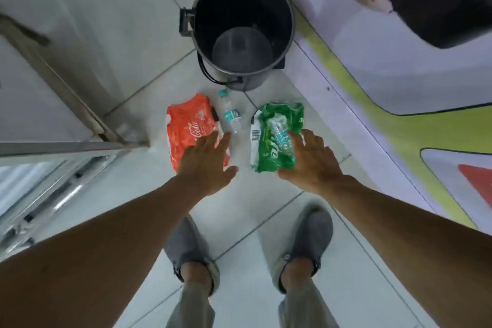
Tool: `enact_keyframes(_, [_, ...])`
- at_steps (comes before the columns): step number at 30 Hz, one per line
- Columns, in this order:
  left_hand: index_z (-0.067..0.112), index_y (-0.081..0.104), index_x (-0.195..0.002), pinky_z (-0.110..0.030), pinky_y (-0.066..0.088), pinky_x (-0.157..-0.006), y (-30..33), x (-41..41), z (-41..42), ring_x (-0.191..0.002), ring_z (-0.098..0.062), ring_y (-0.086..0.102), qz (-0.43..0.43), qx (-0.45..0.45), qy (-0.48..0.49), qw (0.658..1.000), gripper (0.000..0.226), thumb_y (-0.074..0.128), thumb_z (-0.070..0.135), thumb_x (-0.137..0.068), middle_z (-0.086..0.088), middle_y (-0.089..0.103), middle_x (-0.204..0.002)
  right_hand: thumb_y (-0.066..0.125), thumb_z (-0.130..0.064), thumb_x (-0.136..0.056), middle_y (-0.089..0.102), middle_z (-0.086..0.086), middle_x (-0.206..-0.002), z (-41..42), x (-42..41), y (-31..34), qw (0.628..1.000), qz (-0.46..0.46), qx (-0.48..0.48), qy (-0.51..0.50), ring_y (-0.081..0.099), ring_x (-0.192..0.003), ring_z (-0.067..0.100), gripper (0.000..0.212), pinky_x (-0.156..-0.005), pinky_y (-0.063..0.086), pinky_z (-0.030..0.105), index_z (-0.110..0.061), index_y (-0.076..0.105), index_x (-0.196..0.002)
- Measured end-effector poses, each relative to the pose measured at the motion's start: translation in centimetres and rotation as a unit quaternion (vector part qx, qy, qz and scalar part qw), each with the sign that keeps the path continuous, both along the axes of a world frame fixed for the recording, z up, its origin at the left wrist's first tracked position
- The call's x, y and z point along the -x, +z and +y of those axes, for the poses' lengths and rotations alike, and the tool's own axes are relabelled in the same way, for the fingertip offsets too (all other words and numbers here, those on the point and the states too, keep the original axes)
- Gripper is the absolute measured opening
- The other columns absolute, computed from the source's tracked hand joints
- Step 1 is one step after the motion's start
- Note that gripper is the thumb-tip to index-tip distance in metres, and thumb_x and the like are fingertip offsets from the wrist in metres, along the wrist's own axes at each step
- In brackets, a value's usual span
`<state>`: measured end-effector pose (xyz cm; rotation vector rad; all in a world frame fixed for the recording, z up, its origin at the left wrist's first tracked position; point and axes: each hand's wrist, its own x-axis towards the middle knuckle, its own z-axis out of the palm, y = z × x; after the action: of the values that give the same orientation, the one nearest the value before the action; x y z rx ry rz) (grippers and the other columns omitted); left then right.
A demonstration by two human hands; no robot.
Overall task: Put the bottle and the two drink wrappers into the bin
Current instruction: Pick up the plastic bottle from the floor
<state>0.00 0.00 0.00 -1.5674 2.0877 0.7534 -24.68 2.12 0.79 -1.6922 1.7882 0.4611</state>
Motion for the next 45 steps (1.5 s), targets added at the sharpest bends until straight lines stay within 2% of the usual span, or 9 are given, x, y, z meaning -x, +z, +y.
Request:
enact_keyframes(5, [0.026,0.013,-0.162,-0.049,0.029,-0.118,-5.7,1.3,-3.2,-0.153,-0.033,0.023,0.003,0.029,-0.056,0.998,0.085,0.053,0.051,-0.092,-0.010,0.020,-0.169,0.074,-0.051,-0.081,0.034,0.015,-0.151,-0.7,-0.5,-5.6,0.997,-0.014,0.034,-0.068,0.039,-0.131,0.035,0.099,-0.100,0.047,0.049,-0.019,0.018,-0.156])
enact_keyframes(9, [0.022,0.016,-0.161,-0.048,0.022,-0.124,-9.9,1.8,-6.3,-0.156,-0.032,0.015,-0.024,0.074,-0.177,0.981,0.105,0.078,0.030,-0.077,-0.011,0.017,-0.169,0.077,-0.044,-0.082,0.037,0.015,-0.147,-1.4,-1.1,-9.5,0.991,-0.010,0.084,-0.105,0.042,-0.129,0.035,0.100,-0.095,0.051,0.048,-0.016,0.017,-0.157])
enact_keyframes(13, [0.016,0.018,-0.162,-0.053,0.012,-0.126,-12.9,2.3,-8.8,-0.158,-0.035,0.006,-0.033,0.122,-0.275,0.953,0.087,0.065,0.009,-0.090,-0.014,0.013,-0.171,0.078,-0.039,-0.082,0.042,0.015,-0.143,-1.9,-1.8,-12.8,0.985,0.000,0.116,-0.125,0.046,-0.125,0.035,0.098,-0.089,0.055,0.048,-0.013,0.020,-0.156])
enact_keyframes(17, [0.015,0.021,-0.161,-0.057,0.012,-0.125,-15.9,2.6,-9.5,-0.157,-0.036,0.009,-0.053,0.136,-0.330,0.933,0.071,0.052,0.008,-0.098,-0.016,0.018,-0.169,0.074,-0.023,-0.084,0.052,0.015,-0.134,-2.1,-2.2,-15.0,0.981,0.009,0.147,-0.126,0.053,-0.116,0.034,0.084,-0.082,0.055,0.046,-0.012,0.027,-0.153])
enact_keyframes(23, [0.014,0.046,-0.150,-0.062,0.018,-0.122,-17.7,2.5,-9.1,-0.150,-0.043,0.028,-0.059,0.163,-0.345,0.923,0.056,0.060,0.012,-0.096,-0.018,0.045,-0.155,0.073,-0.014,-0.084,0.058,0.015,-0.127,-1.4,-2.2,-16.5,0.979,-0.011,0.163,-0.118,0.058,-0.108,0.032,0.078,-0.081,0.057,0.046,-0.010,0.032,-0.150])
enact_keyframes(29, [0.014,0.046,-0.151,-0.057,0.020,-0.123,-14.3,2.4,-8.3,-0.148,-0.044,0.032,-0.022,0.166,-0.318,0.933,0.060,0.059,0.007,-0.093,-0.019,0.046,-0.153,0.074,-0.015,-0.086,0.057,0.013,-0.129,-0.9,-2.1,-13.8,0.981,-0.025,0.156,-0.115,0.059,-0.109,0.030,0.076,-0.082,0.058,0.046,-0.012,0.033,-0.150])
enact_keyframes(37, [0.017,0.040,-0.154,-0.049,0.017,-0.124,-1.1,0.7,-7.0,-0.151,-0.039,0.029,0.010,0.116,-0.231,0.966,0.074,0.069,0.011,-0.086,-0.014,0.042,-0.157,0.075,-0.017,-0.086,0.057,0.013,-0.130,-1.4,-3.0,-2.1,0.982,-0.023,0.154,-0.111,0.059,-0.111,0.033,0.075,-0.081,0.057,0.046,-0.014,0.034,-0.150])
enact_keyframes(42, [0.013,0.055,-0.143,-0.053,0.033,-0.120,6.8,-0.6,-8.7,-0.145,-0.039,0.041,0.125,0.115,-0.132,0.977,0.075,0.068,-0.009,-0.072,-0.014,0.055,-0.147,0.069,-0.017,-0.089,0.054,0.012,-0.137,-5.1,-4.1,5.2,0.977,-0.036,0.182,-0.105,0.055,-0.118,0.034,0.074,-0.089,0.054,0.048,-0.016,0.032,-0.153])
enact_keyframes(45, [0.013,0.049,-0.145,-0.040,0.030,-0.122,10.2,-0.4,-11.5,-0.149,-0.032,0.035,0.202,0.109,-0.021,0.973,0.076,0.059,-0.016,-0.075,-0.010,0.049,-0.151,0.069,-0.016,-0.088,0.056,0.011,-0.128,-9.3,-5.0,7.9,0.974,-0.030,0.211,-0.070,0.056,-0.110,0.033,0.075,-0.085,0.053,0.046,-0.018,0.031,-0.153])
